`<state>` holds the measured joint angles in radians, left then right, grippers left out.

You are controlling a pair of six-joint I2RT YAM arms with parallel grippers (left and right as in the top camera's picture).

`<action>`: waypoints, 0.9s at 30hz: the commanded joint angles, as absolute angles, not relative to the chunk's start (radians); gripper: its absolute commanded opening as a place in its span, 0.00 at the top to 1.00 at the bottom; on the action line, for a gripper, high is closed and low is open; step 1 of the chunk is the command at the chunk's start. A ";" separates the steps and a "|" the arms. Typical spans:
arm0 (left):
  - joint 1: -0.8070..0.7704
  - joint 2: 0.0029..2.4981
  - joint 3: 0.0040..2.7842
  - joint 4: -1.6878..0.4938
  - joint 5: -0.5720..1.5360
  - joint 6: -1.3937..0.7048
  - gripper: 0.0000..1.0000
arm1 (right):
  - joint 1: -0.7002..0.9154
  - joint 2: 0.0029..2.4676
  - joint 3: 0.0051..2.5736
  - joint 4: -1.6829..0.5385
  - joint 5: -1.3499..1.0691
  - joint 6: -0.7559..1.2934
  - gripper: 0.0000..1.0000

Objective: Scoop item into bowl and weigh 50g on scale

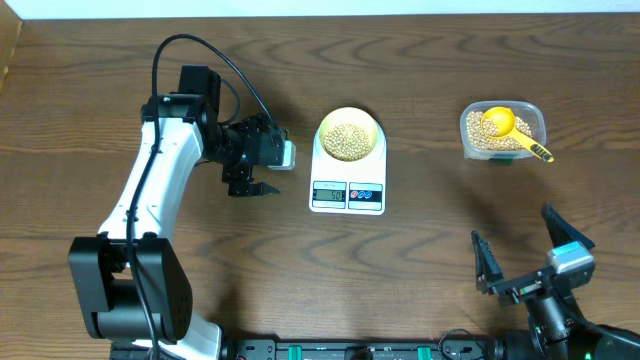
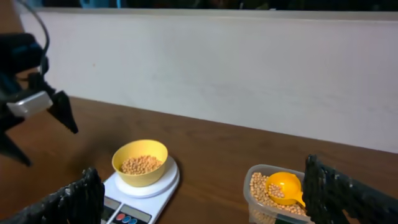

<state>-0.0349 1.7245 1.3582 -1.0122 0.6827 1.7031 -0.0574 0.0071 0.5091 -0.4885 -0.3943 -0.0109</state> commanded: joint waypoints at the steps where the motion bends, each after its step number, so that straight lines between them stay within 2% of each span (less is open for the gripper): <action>1: -0.037 1.724 1.359 -1.015 0.698 1.716 0.02 | -0.051 0.005 0.468 -0.457 -0.346 0.040 0.01; 7: -0.037 1.724 1.359 -1.015 0.698 1.717 0.03 | -0.038 0.005 0.320 -0.168 -0.318 -0.015 0.01; 14: -0.037 1.724 1.359 -1.015 0.698 1.717 0.02 | -0.035 0.004 -0.003 0.468 -0.268 -0.016 0.01; 18: -0.037 1.724 1.359 -1.015 0.698 1.716 0.03 | -0.032 0.004 0.006 0.333 -0.188 -0.020 0.01; 25: -0.037 1.724 1.359 -1.015 0.698 1.717 0.02 | -0.031 0.004 0.006 -0.070 -0.183 -0.020 0.01; 27: -0.037 1.724 1.359 -1.015 0.699 1.716 0.02 | -0.032 0.004 0.006 -0.057 -0.171 -0.024 0.01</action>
